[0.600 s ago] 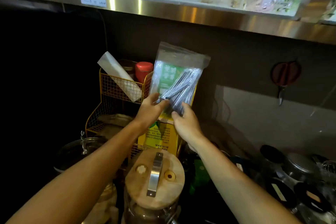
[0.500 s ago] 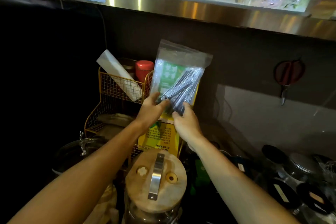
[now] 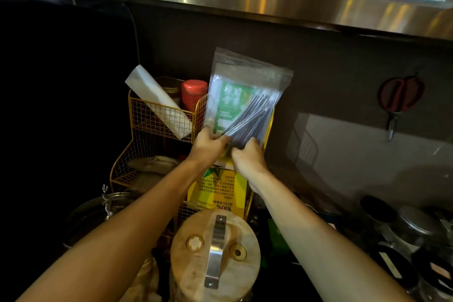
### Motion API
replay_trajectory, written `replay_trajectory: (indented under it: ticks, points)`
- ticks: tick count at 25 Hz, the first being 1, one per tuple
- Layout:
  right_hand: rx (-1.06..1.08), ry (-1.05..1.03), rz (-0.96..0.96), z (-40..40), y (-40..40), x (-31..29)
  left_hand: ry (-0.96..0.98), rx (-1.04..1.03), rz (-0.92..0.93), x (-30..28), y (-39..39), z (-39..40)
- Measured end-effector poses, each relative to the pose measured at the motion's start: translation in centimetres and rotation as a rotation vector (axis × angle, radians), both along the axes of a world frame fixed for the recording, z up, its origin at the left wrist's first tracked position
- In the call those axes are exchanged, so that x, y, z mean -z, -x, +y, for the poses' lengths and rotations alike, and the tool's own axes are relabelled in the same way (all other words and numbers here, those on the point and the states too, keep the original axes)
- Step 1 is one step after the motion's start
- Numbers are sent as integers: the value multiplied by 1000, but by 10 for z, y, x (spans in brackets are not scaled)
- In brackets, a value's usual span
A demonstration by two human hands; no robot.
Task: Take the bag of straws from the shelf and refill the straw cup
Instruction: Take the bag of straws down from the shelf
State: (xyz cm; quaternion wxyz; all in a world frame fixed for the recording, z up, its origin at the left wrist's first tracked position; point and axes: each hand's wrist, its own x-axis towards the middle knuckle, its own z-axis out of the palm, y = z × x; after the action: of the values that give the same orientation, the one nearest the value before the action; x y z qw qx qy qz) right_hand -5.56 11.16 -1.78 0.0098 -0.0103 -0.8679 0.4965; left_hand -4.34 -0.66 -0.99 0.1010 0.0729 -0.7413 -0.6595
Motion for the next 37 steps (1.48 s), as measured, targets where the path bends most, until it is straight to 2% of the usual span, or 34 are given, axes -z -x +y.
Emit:
replay_trajectory:
  ticks: [3, 9, 17, 22, 26, 28, 31, 35, 37]
  points:
    - [52, -47, 35, -5, 6, -1, 59, -69, -11, 0, 5, 1]
    - [95, -69, 87, -13, 12, 7, 141, -79, -1, 9, 10, -2]
    - [144, -9, 317, -10, -4, 9, 206, -156, 142, 9, -8, -1]
    - [82, 78, 388, 5, -25, 7, 215, -195, 198, 3, -36, -1]
    - [0, 170, 407, 30, -50, 0, 292, -208, 239, -10, -63, 4]
    - [-47, 209, 387, 44, -65, -4, 230, -138, 233, -19, -75, 11]
    - [-93, 223, 357, 70, -86, -10, -29, -20, 195, -31, -95, 27]
    - [-143, 213, 316, 109, -117, -17, -48, 70, 152, -37, -115, 54]
    - [-153, 243, 300, 136, -132, -15, -115, 140, 157, -35, -126, 73]
